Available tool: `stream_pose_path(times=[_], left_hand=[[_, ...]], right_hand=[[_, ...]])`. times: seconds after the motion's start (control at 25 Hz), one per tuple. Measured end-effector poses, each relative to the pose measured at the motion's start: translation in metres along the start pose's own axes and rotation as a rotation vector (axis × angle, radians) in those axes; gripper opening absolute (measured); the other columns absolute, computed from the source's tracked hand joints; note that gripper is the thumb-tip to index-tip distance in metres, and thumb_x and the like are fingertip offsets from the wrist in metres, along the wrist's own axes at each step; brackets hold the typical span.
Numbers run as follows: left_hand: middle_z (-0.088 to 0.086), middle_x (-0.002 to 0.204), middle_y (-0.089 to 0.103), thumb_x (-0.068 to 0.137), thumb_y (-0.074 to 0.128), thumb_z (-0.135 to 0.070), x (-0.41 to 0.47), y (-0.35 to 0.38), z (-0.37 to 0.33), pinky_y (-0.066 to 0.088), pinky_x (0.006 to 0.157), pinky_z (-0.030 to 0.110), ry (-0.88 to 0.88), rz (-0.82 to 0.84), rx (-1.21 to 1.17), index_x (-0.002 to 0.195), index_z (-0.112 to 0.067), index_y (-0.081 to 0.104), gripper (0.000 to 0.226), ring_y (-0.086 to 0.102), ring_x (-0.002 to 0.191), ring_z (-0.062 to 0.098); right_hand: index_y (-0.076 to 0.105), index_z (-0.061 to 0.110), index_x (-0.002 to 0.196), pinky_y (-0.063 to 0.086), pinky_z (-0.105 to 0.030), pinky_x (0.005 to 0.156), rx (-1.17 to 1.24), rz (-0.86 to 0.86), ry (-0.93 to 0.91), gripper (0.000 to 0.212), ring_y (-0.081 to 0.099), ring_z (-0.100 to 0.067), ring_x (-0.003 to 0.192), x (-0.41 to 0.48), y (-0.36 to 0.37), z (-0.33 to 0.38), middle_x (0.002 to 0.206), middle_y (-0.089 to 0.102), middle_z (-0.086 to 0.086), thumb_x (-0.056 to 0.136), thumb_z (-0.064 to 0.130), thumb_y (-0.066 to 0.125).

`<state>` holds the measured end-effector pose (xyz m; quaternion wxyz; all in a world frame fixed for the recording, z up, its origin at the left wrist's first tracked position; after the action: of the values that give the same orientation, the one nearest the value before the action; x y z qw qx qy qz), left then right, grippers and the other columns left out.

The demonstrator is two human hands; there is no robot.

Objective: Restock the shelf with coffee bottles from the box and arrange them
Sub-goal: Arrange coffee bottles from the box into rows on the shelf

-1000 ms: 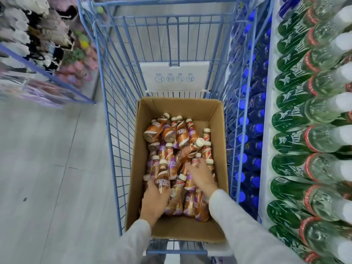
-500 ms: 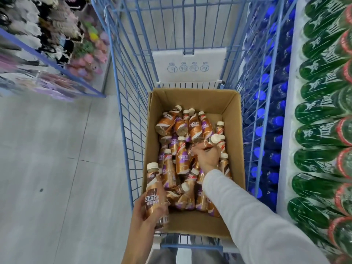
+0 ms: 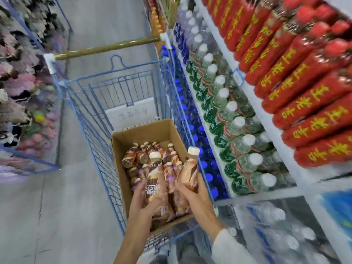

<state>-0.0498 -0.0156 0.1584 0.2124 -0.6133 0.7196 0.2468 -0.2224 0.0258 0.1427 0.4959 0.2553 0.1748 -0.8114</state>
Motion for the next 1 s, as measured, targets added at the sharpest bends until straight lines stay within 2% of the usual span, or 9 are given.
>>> stream_pose_path(times=[0.08,0.16,0.28,0.36,0.44,0.56,0.64,0.8,1.0], left_hand=[[-0.021,0.131,0.05,0.079,0.079,-0.012,-0.018,0.024,-0.014,0.04,0.097,0.036,0.061,0.157,0.032,0.126,-0.047,0.055,0.063,0.047,0.121,0.001],[-0.019,0.129,0.053,0.077,0.08,-0.012,-0.041,0.055,-0.023,0.042,0.099,0.03,0.104,0.285,0.07,0.123,-0.046,0.056,0.063,0.047,0.121,-0.001],[-0.011,0.104,0.069,0.068,0.081,-0.012,-0.08,0.111,-0.031,0.053,0.068,0.014,0.132,0.478,0.096,0.124,-0.031,0.061,0.062,0.067,0.083,-0.009],[-0.004,0.107,0.071,0.054,0.083,-0.027,-0.106,0.144,-0.029,0.053,0.072,0.027,0.144,0.599,0.149,0.115,-0.043,0.066,0.065,0.069,0.085,-0.005],[-0.01,0.1,0.069,0.062,0.084,-0.016,-0.133,0.18,-0.025,0.047,0.074,0.029,0.143,0.729,0.198,0.113,-0.042,0.063,0.061,0.065,0.078,-0.013],[-0.012,0.078,0.076,0.061,0.082,-0.002,-0.183,0.237,-0.015,0.052,0.079,0.043,0.111,0.87,0.225,0.115,-0.032,0.062,0.065,0.068,0.084,0.017],[-0.009,0.079,0.077,0.058,0.085,-0.007,-0.218,0.269,-0.001,0.051,0.087,0.05,0.085,0.952,0.212,0.107,-0.031,0.066,0.058,0.066,0.089,0.028],[0.007,0.088,0.075,0.024,0.082,-0.025,-0.297,0.326,0.026,0.049,0.082,0.047,0.082,1.105,0.222,0.107,-0.025,0.067,0.084,0.064,0.086,0.031],[0.01,0.102,0.076,0.04,0.086,-0.03,-0.407,0.388,0.037,0.057,0.068,0.045,0.151,1.303,0.273,0.114,-0.035,0.066,0.077,0.072,0.09,0.034]], right_hand=[[0.054,0.051,0.121,0.048,-0.036,0.104,0.106,-0.118,-0.025,0.067,0.064,-0.003,0.113,-0.033,-0.024,0.005,0.122,0.068,0.023,0.064,0.054,0.087],[0.051,0.048,0.124,0.051,-0.032,0.099,0.208,-0.224,-0.054,0.068,0.066,-0.005,0.112,-0.068,-0.055,0.014,0.126,0.068,0.017,0.067,0.046,0.089],[0.056,0.039,0.127,0.053,-0.016,0.079,0.249,-0.39,-0.172,0.055,0.07,0.002,0.094,-0.133,-0.113,0.032,0.107,0.074,0.017,0.082,0.022,0.081],[0.059,0.032,0.12,0.055,-0.021,0.08,0.274,-0.489,-0.21,0.045,0.071,-0.002,0.088,-0.176,-0.149,0.038,0.1,0.076,0.01,0.084,0.013,0.079],[0.061,0.025,0.113,0.055,-0.018,0.074,0.302,-0.585,-0.235,0.038,0.069,-0.001,0.08,-0.216,-0.182,0.038,0.1,0.075,0.002,0.083,0.011,0.08],[0.06,0.019,0.105,0.047,-0.008,0.06,0.343,-0.745,-0.276,0.043,0.063,0.005,0.065,-0.281,-0.228,0.026,0.091,0.07,0.002,0.071,0.019,0.086],[0.059,0.015,0.102,0.048,-0.01,0.06,0.377,-0.832,-0.287,0.036,0.062,0.004,0.062,-0.322,-0.255,0.011,0.091,0.068,-0.002,0.077,0.012,0.084],[0.055,0.012,0.095,0.049,-0.011,0.061,0.449,-0.983,-0.322,0.03,0.061,0.002,0.06,-0.407,-0.312,-0.02,0.084,0.066,-0.002,0.08,0.008,0.082],[0.062,0.032,0.108,0.055,-0.025,0.071,0.427,-1.091,-0.487,0.043,0.072,-0.012,0.084,-0.52,-0.377,-0.023,0.094,0.074,0.003,0.072,0.027,0.087]])
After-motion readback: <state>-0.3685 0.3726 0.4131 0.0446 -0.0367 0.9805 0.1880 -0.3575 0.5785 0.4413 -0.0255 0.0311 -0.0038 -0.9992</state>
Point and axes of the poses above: each hand's wrist, its own x-axis towards the middle knuckle, its own y-axis out of the palm, z = x × y, the point moved 7 cm from there along x, towards the middle knuckle
